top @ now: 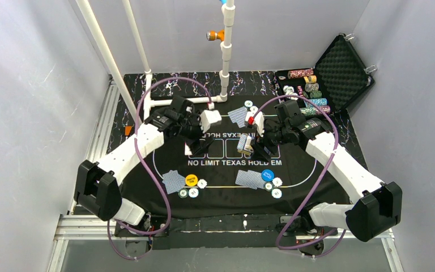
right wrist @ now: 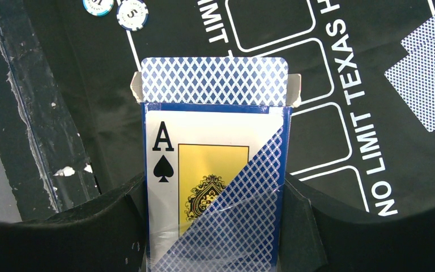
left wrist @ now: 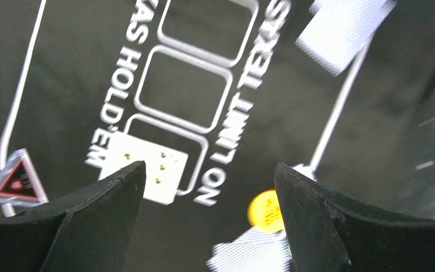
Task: Distribute texas hold em gaming equipment
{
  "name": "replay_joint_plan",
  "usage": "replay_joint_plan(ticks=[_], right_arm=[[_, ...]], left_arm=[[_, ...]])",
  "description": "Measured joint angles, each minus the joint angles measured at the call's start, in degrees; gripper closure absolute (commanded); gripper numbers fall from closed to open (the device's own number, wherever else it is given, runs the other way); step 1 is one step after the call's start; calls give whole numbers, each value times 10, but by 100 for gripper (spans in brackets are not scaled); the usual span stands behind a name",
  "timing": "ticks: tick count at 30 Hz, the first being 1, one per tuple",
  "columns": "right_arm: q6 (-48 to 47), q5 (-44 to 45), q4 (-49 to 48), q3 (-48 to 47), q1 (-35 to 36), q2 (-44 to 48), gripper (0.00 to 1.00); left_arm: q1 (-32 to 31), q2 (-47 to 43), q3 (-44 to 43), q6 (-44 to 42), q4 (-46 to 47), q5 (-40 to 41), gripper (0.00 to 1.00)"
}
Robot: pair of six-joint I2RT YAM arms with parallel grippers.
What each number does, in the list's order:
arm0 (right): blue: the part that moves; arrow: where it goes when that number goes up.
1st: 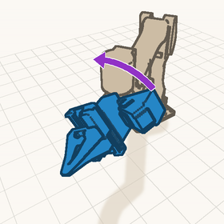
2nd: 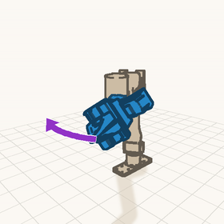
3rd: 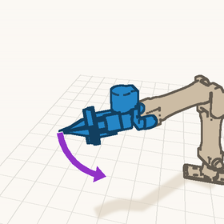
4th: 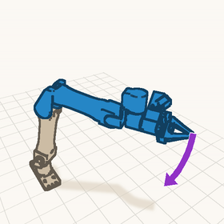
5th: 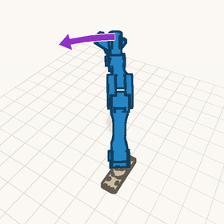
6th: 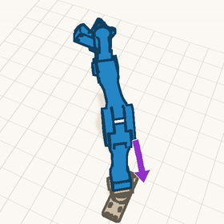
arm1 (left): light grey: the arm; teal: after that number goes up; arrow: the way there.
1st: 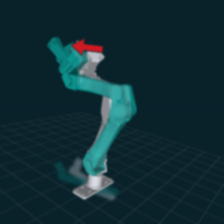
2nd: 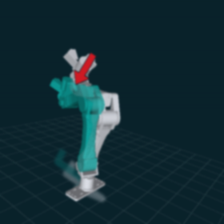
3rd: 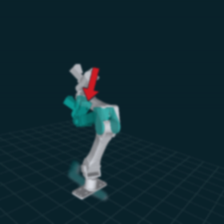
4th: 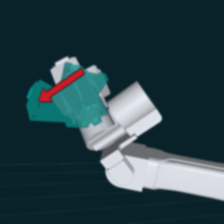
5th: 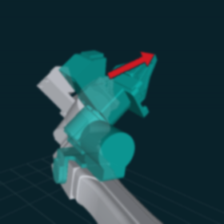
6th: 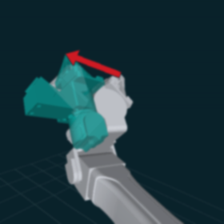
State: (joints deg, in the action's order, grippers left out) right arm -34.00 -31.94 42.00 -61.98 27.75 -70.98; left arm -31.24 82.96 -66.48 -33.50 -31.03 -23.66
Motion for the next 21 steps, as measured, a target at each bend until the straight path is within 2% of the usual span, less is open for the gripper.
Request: replay_joint_plan(ticks=[1,7,9,14,21], right_arm=[[0,0,0,0,0,0,99],[-1,0,-1,0,0,0,99],[-3,-4,-1,0,1,0,99],[-12,-13,4,0,5,0,99],[-27,-12,16,0,16,1,99]], left_arm=[[0,0,-8,13,-1,-12,16],[4,2,-36,290,46,-176,14],[4,11,-32,390,89,-217,14],[3,61,-21,577,196,-276,15],[-19,119,-21,680,258,-294,17]])
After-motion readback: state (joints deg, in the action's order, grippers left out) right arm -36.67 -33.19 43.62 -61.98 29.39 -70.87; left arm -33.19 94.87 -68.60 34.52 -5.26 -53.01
